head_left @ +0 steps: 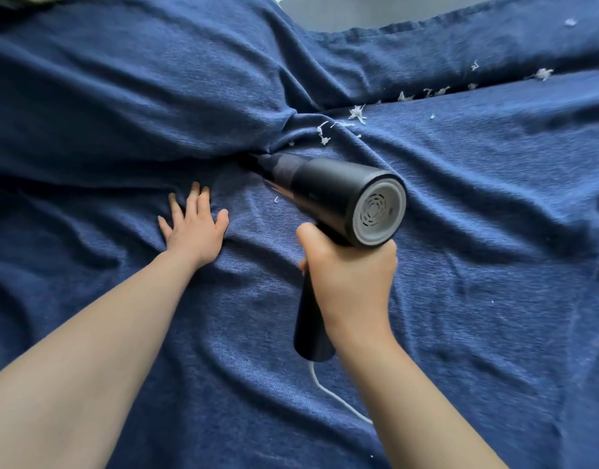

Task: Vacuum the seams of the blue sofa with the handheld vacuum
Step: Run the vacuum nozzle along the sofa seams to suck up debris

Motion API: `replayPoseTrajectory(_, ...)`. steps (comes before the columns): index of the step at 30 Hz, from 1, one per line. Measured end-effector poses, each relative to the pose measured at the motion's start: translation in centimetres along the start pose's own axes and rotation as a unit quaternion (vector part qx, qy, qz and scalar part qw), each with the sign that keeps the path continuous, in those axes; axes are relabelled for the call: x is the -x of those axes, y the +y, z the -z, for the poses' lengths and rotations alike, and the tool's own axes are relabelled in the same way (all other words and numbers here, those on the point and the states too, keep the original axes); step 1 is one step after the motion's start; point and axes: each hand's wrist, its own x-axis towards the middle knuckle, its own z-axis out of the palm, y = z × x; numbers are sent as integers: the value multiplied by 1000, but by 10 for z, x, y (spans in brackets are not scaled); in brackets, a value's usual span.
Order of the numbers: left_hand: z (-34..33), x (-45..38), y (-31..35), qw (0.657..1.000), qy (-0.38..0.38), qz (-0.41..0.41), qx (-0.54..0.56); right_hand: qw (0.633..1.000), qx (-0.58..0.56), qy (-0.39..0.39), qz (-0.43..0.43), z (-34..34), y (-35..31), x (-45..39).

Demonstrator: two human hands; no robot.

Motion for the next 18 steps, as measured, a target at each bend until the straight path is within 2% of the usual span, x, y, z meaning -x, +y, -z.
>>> replayPoseTrajectory(6,14,2,10,999,-39,27,-6,1000,-26,10,-9,40,1,-4)
replayPoseTrajectory(9,22,7,23,999,-22,47,3,1000,-11,-12,1,63,-3,-2)
replayPoseTrajectory(12,28,16,44,998,-11,28,49,999,4,-37,1,84,-6,3)
replayPoseTrajectory(18,19,22,78,996,-80,46,19,999,35,-23,-1,117,-2,-5)
